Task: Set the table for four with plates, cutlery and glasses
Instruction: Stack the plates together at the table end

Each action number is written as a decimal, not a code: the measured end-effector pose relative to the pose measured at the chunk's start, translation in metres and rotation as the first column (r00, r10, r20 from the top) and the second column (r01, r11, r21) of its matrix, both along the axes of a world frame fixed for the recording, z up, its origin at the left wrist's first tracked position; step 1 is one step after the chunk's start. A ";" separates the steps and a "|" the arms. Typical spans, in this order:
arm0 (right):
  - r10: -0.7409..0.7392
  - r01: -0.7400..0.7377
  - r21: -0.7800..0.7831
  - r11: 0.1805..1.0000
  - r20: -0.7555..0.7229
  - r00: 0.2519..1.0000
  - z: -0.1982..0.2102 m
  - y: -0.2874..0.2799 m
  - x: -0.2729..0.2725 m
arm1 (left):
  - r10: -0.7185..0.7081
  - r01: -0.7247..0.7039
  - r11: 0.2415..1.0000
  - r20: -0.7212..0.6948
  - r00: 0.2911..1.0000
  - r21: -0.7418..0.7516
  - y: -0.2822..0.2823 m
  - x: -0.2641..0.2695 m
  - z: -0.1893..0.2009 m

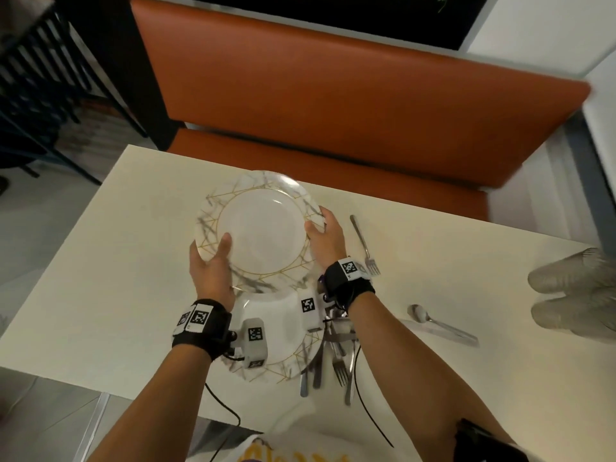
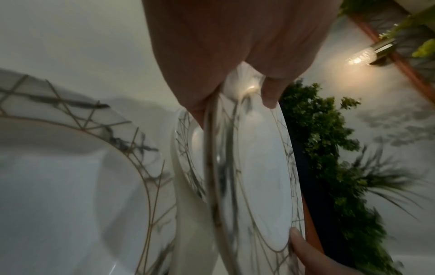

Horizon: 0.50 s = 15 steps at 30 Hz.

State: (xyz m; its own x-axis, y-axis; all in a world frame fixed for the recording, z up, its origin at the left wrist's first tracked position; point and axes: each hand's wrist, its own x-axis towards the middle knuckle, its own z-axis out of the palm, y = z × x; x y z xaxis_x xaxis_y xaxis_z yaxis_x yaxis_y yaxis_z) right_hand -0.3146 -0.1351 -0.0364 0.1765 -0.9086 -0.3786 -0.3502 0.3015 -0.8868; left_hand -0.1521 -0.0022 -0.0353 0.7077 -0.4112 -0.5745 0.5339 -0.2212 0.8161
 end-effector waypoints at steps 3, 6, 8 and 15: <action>0.190 -0.188 0.036 0.982 -0.078 0.979 -0.003 0.002 0.033 | 0.069 -0.073 0.997 0.165 0.984 0.020 0.014 0.045 -0.004; 0.203 -0.197 0.050 0.979 -0.172 0.964 -0.009 -0.008 0.057 | 0.038 -0.042 0.999 0.268 0.963 0.011 0.024 0.098 -0.008; 0.125 -0.107 0.077 0.991 -0.283 0.951 -0.018 -0.020 0.067 | 0.017 -0.020 1.000 0.284 0.959 0.008 0.029 0.129 -0.004; 0.052 0.077 0.243 0.967 -0.485 0.873 -0.051 -0.039 0.095 | -0.079 0.086 0.996 0.334 0.939 -0.008 0.035 0.200 -0.006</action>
State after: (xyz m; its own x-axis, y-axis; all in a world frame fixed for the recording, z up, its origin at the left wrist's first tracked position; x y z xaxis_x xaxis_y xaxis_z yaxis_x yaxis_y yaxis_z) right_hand -0.2200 -0.1740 -0.0876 -0.0987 -0.7750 -0.6242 -0.7098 0.4945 -0.5016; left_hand 0.0482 0.0332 -0.0410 0.8202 -0.4863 -0.3014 0.2111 -0.2325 0.9494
